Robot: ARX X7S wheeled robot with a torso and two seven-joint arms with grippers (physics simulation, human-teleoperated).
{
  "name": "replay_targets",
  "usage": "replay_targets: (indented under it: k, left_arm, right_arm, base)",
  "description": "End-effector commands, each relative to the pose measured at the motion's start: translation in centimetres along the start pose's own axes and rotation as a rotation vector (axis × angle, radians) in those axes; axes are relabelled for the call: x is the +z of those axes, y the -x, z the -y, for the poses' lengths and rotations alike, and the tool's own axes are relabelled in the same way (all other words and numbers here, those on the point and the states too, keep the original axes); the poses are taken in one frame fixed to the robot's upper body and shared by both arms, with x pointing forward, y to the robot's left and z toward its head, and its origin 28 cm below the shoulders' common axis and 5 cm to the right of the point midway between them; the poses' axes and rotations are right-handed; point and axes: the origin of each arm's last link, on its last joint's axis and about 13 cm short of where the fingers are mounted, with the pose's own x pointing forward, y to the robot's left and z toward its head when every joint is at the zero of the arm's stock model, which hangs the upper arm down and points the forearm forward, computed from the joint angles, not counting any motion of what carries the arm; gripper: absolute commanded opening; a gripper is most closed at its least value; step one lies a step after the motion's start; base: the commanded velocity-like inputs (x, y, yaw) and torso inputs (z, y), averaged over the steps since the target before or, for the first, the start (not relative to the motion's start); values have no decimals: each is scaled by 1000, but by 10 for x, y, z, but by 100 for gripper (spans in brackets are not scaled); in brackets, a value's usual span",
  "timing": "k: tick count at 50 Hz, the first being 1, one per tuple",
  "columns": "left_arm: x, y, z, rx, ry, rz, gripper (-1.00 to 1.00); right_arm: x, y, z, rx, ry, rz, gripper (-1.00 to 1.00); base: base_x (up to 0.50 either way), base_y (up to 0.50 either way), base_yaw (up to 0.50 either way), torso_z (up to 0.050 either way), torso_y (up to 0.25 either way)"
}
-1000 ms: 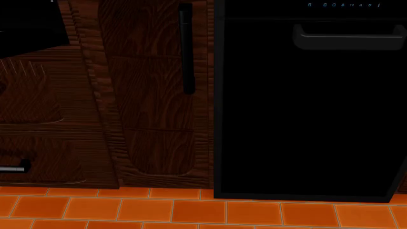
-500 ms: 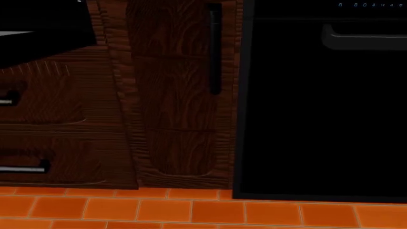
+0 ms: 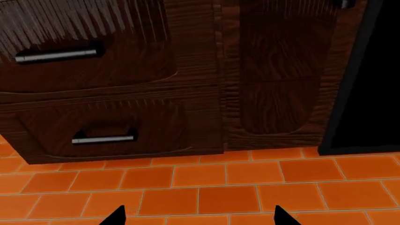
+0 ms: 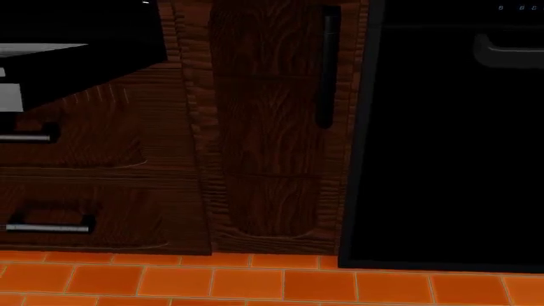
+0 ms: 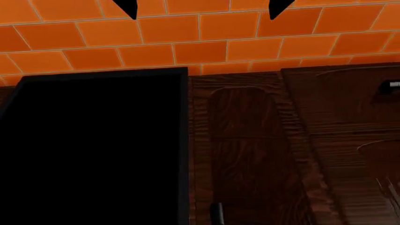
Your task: Close the oven door
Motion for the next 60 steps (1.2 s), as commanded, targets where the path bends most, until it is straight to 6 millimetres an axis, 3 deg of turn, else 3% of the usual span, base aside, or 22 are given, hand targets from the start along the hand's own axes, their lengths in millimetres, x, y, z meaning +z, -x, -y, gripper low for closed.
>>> replay_targets:
  k: [1, 15, 17, 24, 60]
  left_arm:
    - [1, 0, 0, -1, 4, -4, 100]
    - [1, 0, 0, -4, 18, -4, 100]
    - [-8, -3, 1, -3, 20, -4, 100]
    - [2, 0, -1, -5, 23, -3, 100]
    - [3, -2, -3, 8, 56, -24, 100]
  right_arm:
    - [0, 1, 0, 13, -2, 4, 100]
    - [1, 1, 0, 13, 5, 10, 100]
    - [1, 1, 0, 11, 3, 7, 100]
    - [1, 1, 0, 8, -9, 9, 100]
    - [2, 2, 0, 17, -9, 20, 100]
  base:
    - [188, 234, 0, 0, 0]
    - [214, 247, 0, 0, 0]
    - [223, 330, 0, 0, 0]
    - [123, 378, 0, 0, 0]
    - [108, 378, 0, 0, 0]
